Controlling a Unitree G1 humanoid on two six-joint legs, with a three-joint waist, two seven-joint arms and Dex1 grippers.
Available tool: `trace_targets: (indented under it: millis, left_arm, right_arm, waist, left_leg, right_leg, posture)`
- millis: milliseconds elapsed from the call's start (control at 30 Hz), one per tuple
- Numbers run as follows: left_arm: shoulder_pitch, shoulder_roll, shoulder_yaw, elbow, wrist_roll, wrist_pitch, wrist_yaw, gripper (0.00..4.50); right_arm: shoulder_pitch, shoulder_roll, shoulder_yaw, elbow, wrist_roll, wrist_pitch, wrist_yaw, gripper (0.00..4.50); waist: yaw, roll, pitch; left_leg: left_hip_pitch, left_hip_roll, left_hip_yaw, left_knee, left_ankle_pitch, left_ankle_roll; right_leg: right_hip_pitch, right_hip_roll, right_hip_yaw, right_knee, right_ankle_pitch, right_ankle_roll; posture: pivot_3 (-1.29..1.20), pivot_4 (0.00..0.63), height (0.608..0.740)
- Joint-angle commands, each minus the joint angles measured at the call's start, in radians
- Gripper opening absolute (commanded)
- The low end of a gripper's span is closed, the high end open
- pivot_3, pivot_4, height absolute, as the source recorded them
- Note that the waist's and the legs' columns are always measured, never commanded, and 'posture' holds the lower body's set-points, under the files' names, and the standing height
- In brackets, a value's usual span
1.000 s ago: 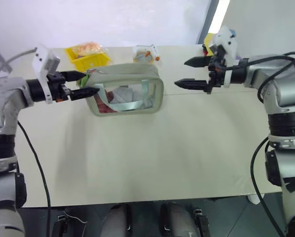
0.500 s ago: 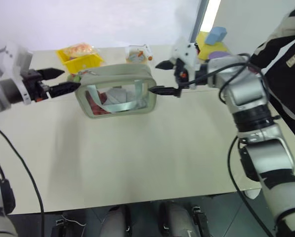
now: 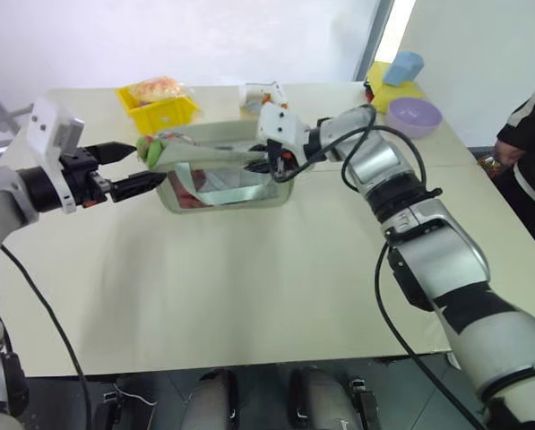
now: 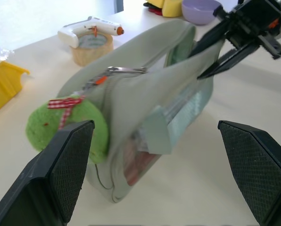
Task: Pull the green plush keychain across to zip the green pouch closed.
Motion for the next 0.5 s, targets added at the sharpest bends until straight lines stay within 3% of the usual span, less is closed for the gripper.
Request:
trace_targets:
  millis: [33, 167, 267, 367, 500]
  left_arm:
    - [-0.037, 0.001, 0.009, 0.015, 0.007, -0.046, 0.017, 4.50]
    - [-0.068, 0.020, -0.001, 0.045, 0.004, -0.054, 0.008, 4.50]
    - [-0.077, 0.069, -0.006, 0.096, 0.024, -0.082, -0.035, 4.50]
    - [-0.100, 0.075, -0.027, 0.131, 0.037, -0.107, -0.045, 4.50]
    - [-0.109, 0.050, -0.052, 0.118, 0.029, -0.110, -0.051, 4.50]
  right_arm:
    - [-0.024, -0.017, -0.023, -0.038, -0.011, -0.034, 0.018, 0.06]
    - [-0.002, -0.069, -0.042, -0.147, -0.001, 0.003, 0.066, 0.06]
    - [0.074, -0.184, -0.060, -0.381, 0.025, 0.128, 0.153, 0.06]
    - [0.176, -0.261, -0.058, -0.615, 0.046, 0.318, 0.189, 0.06]
    - [0.264, -0.282, -0.057, -0.839, 0.056, 0.602, 0.145, 0.06]
  waist:
    - [0.000, 0.000, 0.000]
    - [0.003, 0.000, 0.000]
    - [0.011, 0.000, 0.001]
    - [0.011, 0.000, 0.000]
    - [0.001, 0.000, 0.000]
  left_leg:
    - [0.000, 0.000, 0.000, 0.000, 0.000, 0.000]
    - [0.000, 0.000, 0.000, 0.000, 0.000, 0.000]
    - [-0.001, 0.000, -0.001, 0.000, 0.000, 0.000]
    - [-0.001, -0.001, -0.001, 0.000, 0.000, 0.000]
    - [0.000, -0.001, 0.000, 0.000, 0.000, 0.000]
  right_leg:
    - [0.000, 0.000, 0.000, 0.000, 0.000, 0.000]
    - [0.000, 0.000, 0.000, 0.000, 0.000, 0.000]
    - [0.000, 0.000, -0.001, 0.000, 0.000, 0.000]
    - [0.000, 0.000, -0.001, -0.001, 0.000, 0.000]
    - [0.000, 0.000, -0.001, 0.000, 0.000, 0.000]
  posture:
    - [0.00, 0.150, 0.739]
    - [0.00, 0.150, 0.739]
    - [0.00, 0.150, 0.739]
    - [0.00, 0.150, 0.739]
    - [0.00, 0.150, 0.739]
